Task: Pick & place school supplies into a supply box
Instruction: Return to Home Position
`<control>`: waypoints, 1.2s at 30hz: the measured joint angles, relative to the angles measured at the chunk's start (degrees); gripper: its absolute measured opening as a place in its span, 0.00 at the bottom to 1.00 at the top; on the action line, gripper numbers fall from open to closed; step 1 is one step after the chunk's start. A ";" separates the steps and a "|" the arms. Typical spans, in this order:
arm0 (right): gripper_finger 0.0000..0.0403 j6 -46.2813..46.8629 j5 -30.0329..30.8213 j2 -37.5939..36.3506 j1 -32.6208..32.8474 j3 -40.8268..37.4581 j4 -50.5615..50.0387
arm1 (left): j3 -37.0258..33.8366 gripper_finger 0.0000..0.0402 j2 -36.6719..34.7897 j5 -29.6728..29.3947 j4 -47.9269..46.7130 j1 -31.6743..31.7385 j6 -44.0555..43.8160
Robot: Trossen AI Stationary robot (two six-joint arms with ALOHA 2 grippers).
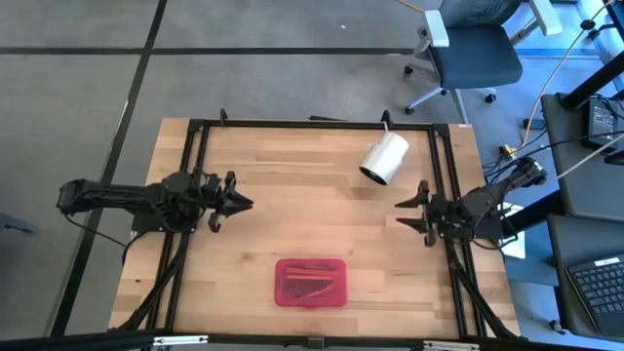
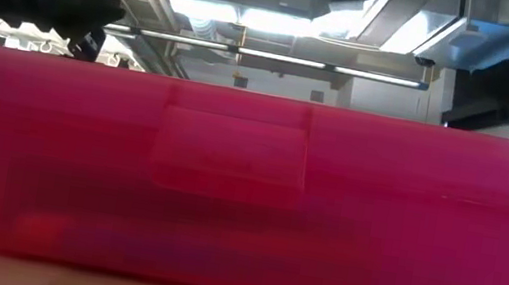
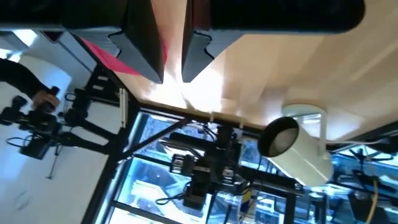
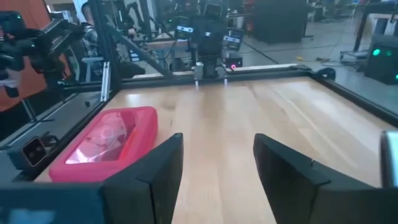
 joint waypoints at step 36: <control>0.50 -11.07 -21.77 -4.18 -31.69 0.15 -7.30 | 0.00 0.14 -0.11 -1.53 0.28 -2.10 3.91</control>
